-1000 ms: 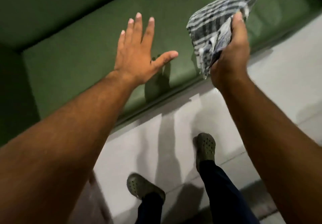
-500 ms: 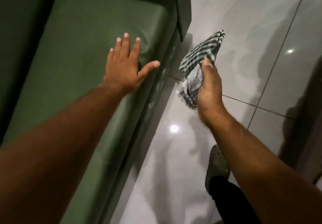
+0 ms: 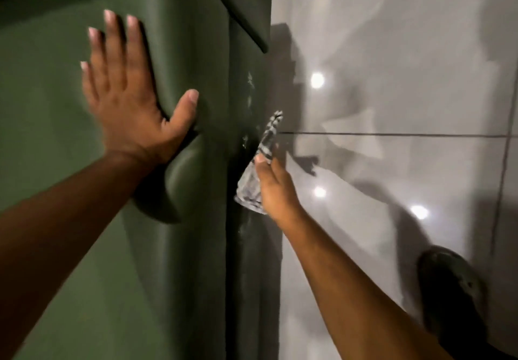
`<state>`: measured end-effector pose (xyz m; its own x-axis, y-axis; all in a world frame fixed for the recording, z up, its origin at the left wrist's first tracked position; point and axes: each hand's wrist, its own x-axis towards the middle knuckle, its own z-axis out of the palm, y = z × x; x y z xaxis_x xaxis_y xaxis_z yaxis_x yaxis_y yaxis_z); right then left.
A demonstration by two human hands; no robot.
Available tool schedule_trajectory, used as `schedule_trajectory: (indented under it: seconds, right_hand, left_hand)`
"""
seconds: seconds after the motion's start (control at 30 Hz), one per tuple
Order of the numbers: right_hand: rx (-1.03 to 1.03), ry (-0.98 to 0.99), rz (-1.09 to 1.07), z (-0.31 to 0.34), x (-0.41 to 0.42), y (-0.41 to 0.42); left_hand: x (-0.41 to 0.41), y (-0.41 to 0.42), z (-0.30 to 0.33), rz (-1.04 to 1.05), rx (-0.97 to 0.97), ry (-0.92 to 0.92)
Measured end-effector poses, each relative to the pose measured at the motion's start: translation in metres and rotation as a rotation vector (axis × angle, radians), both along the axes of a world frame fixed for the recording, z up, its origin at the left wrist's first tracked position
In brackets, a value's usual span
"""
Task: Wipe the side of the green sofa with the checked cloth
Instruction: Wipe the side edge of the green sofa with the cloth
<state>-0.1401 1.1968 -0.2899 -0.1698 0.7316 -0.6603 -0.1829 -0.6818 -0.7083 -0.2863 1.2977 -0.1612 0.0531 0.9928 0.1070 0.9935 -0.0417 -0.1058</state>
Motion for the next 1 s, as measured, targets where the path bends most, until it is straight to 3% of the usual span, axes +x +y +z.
schedule_trajectory:
  seconds: [0.07,0.23,0.43,0.57,0.7,0.83,1.0]
  right_hand:
    - [-0.003,-0.032,0.056,-0.018,-0.035,-0.01]
    - [0.157,-0.186,-0.132,-0.031,-0.072,0.007]
    - [0.364,-0.215,-0.15,-0.054,-0.059,0.146]
    - [0.381,-0.218,-0.2,-0.057,-0.055,0.203]
    - [0.455,-0.236,-0.204,-0.048,-0.059,0.121]
    - [0.377,-0.166,-0.202,-0.044,-0.072,0.001]
    - [0.207,-0.079,-0.259,-0.068,-0.067,0.051]
  left_hand:
    - [-0.001,-0.001,-0.004,-0.018,0.027,-0.021]
    - [0.002,0.0,-0.012,-0.014,0.059,-0.006]
    - [-0.001,0.001,-0.02,-0.022,0.092,-0.023]
    - [-0.001,0.003,-0.022,-0.04,0.093,-0.053]
    - [0.001,0.001,-0.021,-0.036,0.091,-0.051]
    - [0.003,-0.001,-0.017,-0.025,0.069,-0.076]
    - [0.001,-0.001,-0.022,-0.045,0.094,-0.053]
